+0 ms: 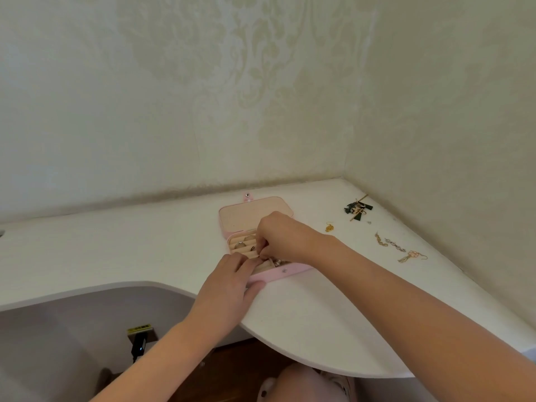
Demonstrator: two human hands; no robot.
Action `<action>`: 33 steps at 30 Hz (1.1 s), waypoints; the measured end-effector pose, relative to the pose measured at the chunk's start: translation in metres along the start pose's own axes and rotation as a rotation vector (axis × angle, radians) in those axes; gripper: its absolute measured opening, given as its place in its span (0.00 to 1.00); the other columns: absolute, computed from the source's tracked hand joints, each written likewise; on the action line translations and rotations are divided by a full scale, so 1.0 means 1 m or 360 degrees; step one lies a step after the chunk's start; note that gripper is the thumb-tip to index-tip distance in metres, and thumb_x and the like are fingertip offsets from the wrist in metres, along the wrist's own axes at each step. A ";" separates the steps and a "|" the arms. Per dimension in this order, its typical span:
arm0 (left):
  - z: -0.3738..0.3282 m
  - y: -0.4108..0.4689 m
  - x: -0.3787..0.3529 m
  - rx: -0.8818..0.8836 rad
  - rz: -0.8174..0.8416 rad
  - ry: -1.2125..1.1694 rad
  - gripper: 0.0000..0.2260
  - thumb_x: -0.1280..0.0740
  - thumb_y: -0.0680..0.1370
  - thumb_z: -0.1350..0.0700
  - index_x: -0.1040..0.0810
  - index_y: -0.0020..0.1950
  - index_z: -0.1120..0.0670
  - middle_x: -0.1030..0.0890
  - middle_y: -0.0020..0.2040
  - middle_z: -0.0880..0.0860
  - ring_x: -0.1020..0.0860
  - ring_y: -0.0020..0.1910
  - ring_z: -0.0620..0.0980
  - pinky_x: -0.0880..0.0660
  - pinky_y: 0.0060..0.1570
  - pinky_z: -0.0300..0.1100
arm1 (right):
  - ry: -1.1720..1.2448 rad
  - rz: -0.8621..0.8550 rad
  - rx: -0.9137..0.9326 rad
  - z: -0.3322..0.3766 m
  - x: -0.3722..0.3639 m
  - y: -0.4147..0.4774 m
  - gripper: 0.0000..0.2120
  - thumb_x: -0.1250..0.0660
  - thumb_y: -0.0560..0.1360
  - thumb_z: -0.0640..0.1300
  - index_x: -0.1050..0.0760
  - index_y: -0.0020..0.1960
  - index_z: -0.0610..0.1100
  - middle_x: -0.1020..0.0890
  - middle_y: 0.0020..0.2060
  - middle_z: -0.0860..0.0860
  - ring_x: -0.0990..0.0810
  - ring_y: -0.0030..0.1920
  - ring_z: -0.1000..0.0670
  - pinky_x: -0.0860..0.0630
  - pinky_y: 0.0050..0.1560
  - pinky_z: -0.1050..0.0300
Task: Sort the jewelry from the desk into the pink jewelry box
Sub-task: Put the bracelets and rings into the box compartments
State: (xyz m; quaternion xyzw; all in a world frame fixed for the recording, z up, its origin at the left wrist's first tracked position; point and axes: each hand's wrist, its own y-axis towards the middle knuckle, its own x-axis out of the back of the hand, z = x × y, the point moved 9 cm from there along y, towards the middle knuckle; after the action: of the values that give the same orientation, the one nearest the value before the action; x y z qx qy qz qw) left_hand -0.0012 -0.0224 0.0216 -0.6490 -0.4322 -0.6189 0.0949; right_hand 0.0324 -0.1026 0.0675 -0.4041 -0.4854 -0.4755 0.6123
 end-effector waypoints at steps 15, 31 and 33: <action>-0.006 0.008 0.003 0.0108 0.0076 -0.0010 0.18 0.38 0.77 0.44 0.26 0.63 0.51 0.30 0.55 0.51 0.32 0.56 0.49 0.32 0.45 0.36 | 0.0212 -0.0072 -0.0036 -0.012 -0.001 -0.008 0.06 0.33 0.71 0.38 0.17 0.41 0.45 0.20 0.35 0.55 0.22 0.41 0.53 0.21 0.47 0.46; -0.004 0.016 0.012 0.0241 0.0082 -0.0041 0.17 0.34 0.75 0.44 0.25 0.60 0.51 0.29 0.55 0.48 0.31 0.55 0.47 0.32 0.51 0.37 | 0.0281 -0.0224 -0.0034 -0.014 -0.002 -0.020 0.05 0.34 0.71 0.39 0.19 0.43 0.44 0.23 0.38 0.54 0.25 0.40 0.55 0.28 0.44 0.59; -0.001 0.012 0.017 0.0273 0.0026 -0.0126 0.17 0.32 0.74 0.45 0.27 0.59 0.50 0.29 0.55 0.46 0.29 0.55 0.46 0.31 0.51 0.37 | 0.0276 -0.0242 -0.0019 -0.014 -0.002 -0.020 0.05 0.34 0.72 0.39 0.19 0.44 0.44 0.25 0.36 0.55 0.27 0.40 0.55 0.30 0.41 0.61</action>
State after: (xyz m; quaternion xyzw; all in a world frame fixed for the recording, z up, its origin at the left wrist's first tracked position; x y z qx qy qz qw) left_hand 0.0042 -0.0229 0.0420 -0.6659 -0.4817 -0.5527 0.1382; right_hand 0.0158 -0.1196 0.0639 -0.3271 -0.4571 -0.5566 0.6117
